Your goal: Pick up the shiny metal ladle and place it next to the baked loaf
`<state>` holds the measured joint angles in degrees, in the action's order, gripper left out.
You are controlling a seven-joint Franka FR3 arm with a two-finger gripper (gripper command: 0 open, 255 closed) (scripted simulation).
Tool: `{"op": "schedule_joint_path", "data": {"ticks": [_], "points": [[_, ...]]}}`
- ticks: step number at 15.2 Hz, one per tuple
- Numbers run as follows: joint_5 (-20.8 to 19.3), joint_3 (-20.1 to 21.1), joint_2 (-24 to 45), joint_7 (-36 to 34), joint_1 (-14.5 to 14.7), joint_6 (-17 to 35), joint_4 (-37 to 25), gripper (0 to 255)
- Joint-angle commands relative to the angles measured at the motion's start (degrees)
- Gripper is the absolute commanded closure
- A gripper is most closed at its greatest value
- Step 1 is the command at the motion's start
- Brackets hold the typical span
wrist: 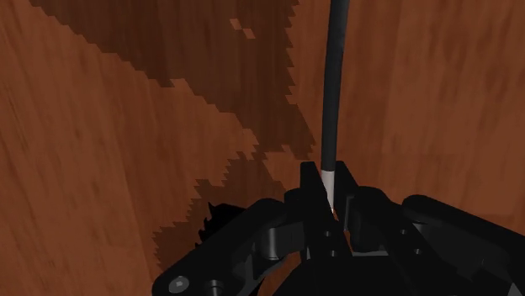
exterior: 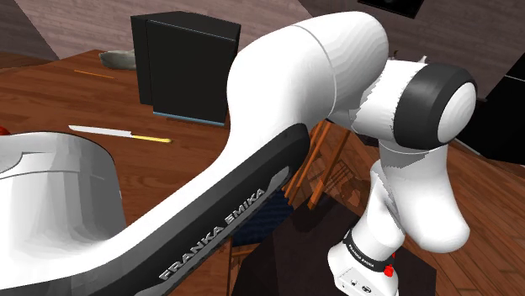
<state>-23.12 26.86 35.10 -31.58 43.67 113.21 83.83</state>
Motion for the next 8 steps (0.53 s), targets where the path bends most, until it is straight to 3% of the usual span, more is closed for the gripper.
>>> {"op": "schedule_joint_path", "data": {"ticks": [1, 2, 8], "points": [[0.0, 0.0, 0.0, 0.0, 0.0, 0.0, 0.0, 255], [0.0, 0.0, 0.0, 0.0, 0.0, 0.0, 0.0, 0], [0.4, 0.3, -0.6, 0.3, 0.1, -1.5, -0.9, 0]]}}
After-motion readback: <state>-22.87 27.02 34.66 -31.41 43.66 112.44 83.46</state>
